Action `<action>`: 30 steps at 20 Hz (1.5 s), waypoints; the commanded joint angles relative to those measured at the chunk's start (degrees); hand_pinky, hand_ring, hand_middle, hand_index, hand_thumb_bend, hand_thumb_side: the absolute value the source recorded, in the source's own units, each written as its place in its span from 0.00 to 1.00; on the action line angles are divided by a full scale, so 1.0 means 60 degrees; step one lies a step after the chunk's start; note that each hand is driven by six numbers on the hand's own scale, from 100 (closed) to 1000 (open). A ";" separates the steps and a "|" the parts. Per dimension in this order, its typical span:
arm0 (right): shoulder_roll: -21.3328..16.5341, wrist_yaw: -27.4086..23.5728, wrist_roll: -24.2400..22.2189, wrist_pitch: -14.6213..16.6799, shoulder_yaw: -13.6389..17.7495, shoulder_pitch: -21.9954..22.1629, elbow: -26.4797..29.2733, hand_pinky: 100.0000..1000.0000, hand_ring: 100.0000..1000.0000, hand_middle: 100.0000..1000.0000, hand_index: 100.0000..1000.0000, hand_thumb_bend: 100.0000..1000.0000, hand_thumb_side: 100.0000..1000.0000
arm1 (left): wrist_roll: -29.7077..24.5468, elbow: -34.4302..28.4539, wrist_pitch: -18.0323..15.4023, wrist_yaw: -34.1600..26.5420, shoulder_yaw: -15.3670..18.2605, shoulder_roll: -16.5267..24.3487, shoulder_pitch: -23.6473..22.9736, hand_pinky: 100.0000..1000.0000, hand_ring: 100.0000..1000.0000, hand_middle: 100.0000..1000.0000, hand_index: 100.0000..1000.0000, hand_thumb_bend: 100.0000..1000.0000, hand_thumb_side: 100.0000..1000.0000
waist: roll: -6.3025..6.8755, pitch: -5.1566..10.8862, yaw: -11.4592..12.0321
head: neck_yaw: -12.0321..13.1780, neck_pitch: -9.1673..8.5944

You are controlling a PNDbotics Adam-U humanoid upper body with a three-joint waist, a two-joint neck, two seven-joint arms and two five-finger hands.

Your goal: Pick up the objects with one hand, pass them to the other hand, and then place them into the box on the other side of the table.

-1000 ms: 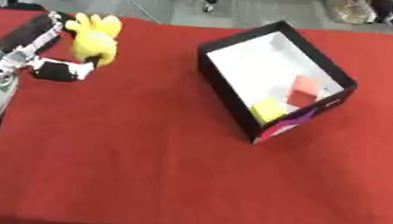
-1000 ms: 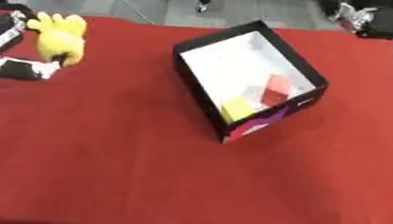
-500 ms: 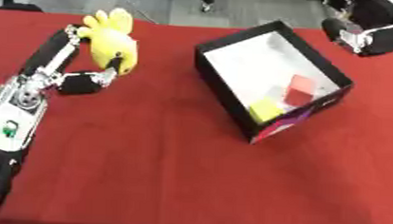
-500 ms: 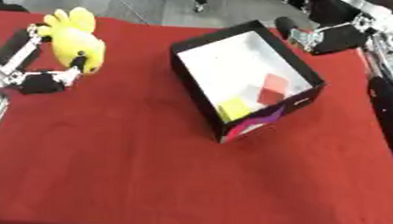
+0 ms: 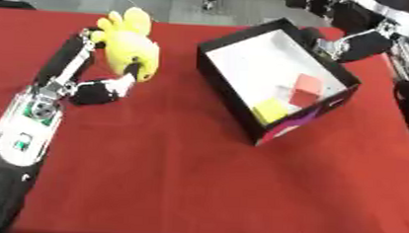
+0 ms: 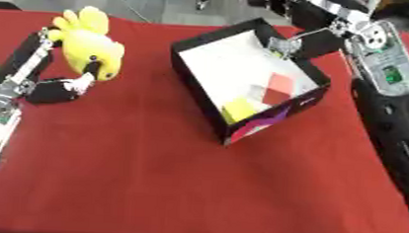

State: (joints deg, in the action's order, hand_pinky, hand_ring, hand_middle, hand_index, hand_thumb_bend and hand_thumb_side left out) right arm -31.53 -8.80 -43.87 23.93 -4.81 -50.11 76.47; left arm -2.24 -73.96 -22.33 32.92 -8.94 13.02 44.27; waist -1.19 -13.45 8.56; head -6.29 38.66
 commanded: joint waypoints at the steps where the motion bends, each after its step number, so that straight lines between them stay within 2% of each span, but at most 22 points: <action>1: -0.0014 0.0483 -0.0435 0.0641 -0.0057 -0.0282 -0.0011 1.00 1.00 1.00 1.00 0.00 0.04 | 0.0252 -0.0289 0.0013 0.0183 -0.0100 -0.0142 0.0148 0.75 0.50 0.42 0.49 0.00 0.37 | -0.0118 0.0294 0.0026 | -0.0061 -0.0098; 11: 0.0221 0.1296 -0.0484 0.1205 -0.0431 -0.0526 -0.0401 1.00 1.00 1.00 1.00 0.00 0.02 | 0.1178 -0.0576 0.0174 0.1390 -0.0421 -0.0852 0.0292 0.72 0.50 0.42 0.49 0.00 0.29 | -0.0106 0.0247 0.0156 | -0.0319 -0.0100; 14: 0.0268 0.1432 -0.0660 0.1277 -0.0520 -0.0552 -0.0496 1.00 1.00 1.00 1.00 0.00 0.02 | 0.1449 -0.0675 0.0181 0.2006 -0.0499 -0.0968 0.0330 0.71 0.50 0.42 0.49 0.00 0.20 | -0.0105 0.0215 0.0195 | -0.0420 -0.0073; 19: 0.0318 0.1410 -0.1037 0.1217 -0.0606 -0.0567 -0.0598 1.00 1.00 1.00 1.00 0.00 0.02 | 0.1879 -0.0789 0.0098 0.3159 -0.0604 -0.1068 0.0382 0.69 0.50 0.42 0.49 0.00 0.11 | -0.0099 0.0187 0.0211 | -0.0498 -0.0076; 25: 0.0403 0.1297 -0.1227 0.1187 -0.0683 -0.0661 -0.0523 1.00 1.00 1.00 1.00 0.00 0.01 | 0.2081 -0.0732 -0.0001 0.3555 -0.0752 -0.1342 0.0485 0.69 0.50 0.42 0.49 0.00 0.13 | -0.0062 0.0166 0.0228 | -0.0623 -0.0090; 30: 0.0483 0.1517 -0.1268 0.1818 -0.0793 -0.0711 -0.0539 1.00 1.00 1.00 1.00 0.00 0.02 | 0.2021 -0.0707 -0.0079 0.3579 -0.0889 -0.1571 0.0557 0.69 0.50 0.42 0.49 0.00 0.13 | -0.0030 0.0158 0.0245 | -0.0681 -0.0118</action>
State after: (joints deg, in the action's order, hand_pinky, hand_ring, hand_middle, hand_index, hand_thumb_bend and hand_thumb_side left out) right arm -27.93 -0.14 -42.70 25.12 -9.71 -52.98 72.43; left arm 9.87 -77.14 -22.53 54.08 -14.13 3.82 46.41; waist -1.19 -13.51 9.97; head -10.23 38.60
